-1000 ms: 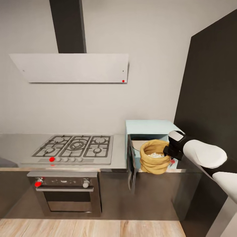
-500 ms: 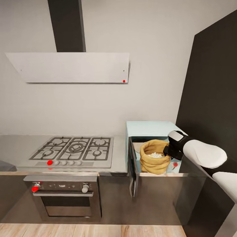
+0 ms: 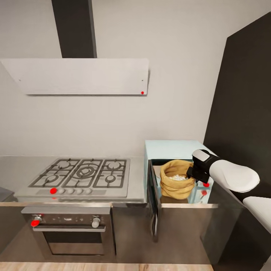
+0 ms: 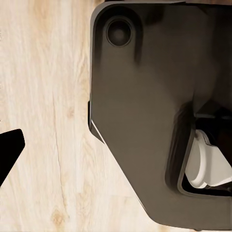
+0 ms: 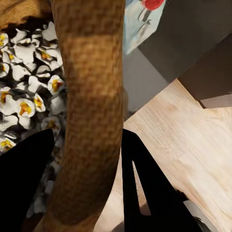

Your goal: In the kitchen, take the popcorn bag from the countertop, put it into the microwave, and heat it until the popcorn is cooked so the cooked popcorn ends up inside the bag.

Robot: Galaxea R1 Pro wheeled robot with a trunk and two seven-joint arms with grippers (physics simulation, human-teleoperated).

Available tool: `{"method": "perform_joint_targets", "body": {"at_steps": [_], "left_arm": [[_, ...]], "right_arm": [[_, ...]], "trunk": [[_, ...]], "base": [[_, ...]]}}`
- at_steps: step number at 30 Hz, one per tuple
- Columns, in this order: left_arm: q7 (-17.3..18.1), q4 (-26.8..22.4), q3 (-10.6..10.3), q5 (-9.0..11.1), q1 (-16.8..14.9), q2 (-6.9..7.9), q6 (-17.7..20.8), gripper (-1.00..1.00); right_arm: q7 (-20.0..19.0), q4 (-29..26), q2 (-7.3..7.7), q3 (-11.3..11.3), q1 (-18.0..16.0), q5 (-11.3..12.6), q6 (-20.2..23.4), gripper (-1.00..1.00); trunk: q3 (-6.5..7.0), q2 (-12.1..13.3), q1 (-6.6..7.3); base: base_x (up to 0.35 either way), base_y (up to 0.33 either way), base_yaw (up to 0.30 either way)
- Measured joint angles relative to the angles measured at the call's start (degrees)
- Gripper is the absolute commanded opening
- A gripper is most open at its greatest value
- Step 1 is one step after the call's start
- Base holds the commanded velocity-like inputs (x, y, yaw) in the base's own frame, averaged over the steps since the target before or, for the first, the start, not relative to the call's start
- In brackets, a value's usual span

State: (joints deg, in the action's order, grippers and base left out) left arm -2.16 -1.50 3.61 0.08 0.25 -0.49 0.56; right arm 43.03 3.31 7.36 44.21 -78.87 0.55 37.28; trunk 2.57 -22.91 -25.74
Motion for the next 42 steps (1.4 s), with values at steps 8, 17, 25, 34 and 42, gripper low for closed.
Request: {"method": "perform_joint_targets", "body": {"at_steps": [8,17,25,34,42], "left_arm": [[0.0,0.0,0.0,0.0,0.0,0.0,0.0,1.0],[0.0,0.0,0.0,0.0,0.0,0.01,0.0,1.0],[0.0,0.0,0.0,0.0,0.0,-0.01,0.0,1.0],[0.0,0.0,0.0,0.0,0.0,-0.01,0.0,1.0],[0.0,0.0,0.0,0.0,0.0,-0.01,0.0,1.0]], "right_arm": [[0.0,0.0,0.03,0.0,0.0,0.0,0.0,-1.0],[0.0,0.0,0.03,0.0,0.0,0.0,0.0,-1.0],[0.0,0.0,0.03,0.0,0.0,0.0,0.0,-1.0],[0.0,0.0,0.04,0.0,0.0,0.0,0.0,-1.0],[0.0,0.0,0.05,0.0,0.0,0.0,0.0,-1.0]], "trunk": [[0.0,0.0,0.0],[0.0,0.0,0.0],[0.0,0.0,0.0],[0.0,0.0,-0.02],[0.0,0.0,-0.02]], "base": [[0.122,0.015,0.0],[0.182,0.0,0.0],[0.109,0.0,0.0],[0.048,0.0,0.0],[0.079,0.0,0.0]]}}
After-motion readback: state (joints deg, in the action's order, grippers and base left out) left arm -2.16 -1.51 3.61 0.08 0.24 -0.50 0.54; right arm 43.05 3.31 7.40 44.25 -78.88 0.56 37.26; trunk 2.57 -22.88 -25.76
